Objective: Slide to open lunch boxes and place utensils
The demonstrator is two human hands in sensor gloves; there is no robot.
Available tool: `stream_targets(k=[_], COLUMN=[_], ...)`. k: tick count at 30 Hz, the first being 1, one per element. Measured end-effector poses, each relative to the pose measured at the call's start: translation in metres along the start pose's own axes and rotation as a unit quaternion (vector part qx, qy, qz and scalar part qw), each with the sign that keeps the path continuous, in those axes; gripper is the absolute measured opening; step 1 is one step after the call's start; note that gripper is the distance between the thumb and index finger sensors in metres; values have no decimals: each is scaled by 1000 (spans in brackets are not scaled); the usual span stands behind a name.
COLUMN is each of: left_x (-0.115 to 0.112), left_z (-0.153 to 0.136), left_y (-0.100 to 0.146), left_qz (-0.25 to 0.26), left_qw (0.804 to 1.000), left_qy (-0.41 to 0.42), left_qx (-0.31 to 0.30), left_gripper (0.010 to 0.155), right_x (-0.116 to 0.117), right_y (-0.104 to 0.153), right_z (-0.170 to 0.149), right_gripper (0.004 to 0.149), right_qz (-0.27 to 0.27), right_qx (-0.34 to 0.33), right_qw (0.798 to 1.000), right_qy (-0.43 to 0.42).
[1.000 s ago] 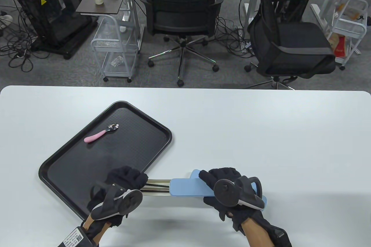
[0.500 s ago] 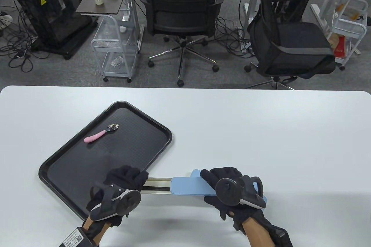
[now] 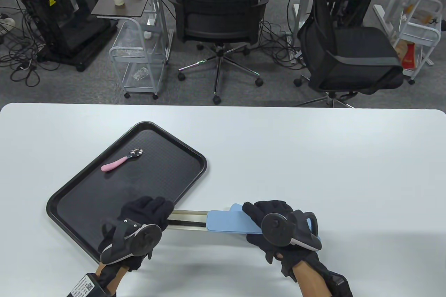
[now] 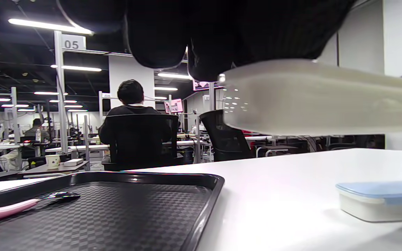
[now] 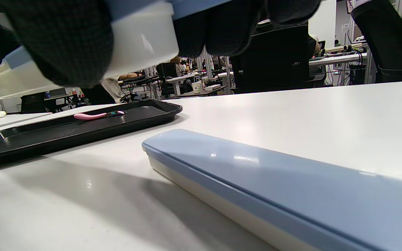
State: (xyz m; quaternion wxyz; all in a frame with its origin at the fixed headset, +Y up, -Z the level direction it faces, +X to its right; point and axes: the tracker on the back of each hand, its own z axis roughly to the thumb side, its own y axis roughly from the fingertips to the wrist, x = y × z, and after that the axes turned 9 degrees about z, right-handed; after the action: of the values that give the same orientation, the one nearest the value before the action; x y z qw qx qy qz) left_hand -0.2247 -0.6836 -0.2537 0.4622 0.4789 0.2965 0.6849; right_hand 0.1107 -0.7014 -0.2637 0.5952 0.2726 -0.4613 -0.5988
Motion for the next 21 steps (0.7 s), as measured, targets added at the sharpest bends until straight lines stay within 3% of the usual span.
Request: stream_targets(k=[10, 14, 21], left_x=[18, 22, -3], left_z=[-52, -75, -116], left_y=[0, -8, -25], left_qz=[18, -8, -71], left_qw=[993, 984, 958], left_qy=[34, 26, 43], left_qx=[110, 174, 274], left_gripper=[56, 60, 65], right_x=[-2, -3, -6], right_y=[1, 1, 4], right_z=[-2, -5, -9], right_gripper=[77, 77, 77], right_qz=[-5, -9, -18], right_qx=[2, 6, 12], right_qw=[1000, 1000, 1000], right_qy=[-1, 2, 0])
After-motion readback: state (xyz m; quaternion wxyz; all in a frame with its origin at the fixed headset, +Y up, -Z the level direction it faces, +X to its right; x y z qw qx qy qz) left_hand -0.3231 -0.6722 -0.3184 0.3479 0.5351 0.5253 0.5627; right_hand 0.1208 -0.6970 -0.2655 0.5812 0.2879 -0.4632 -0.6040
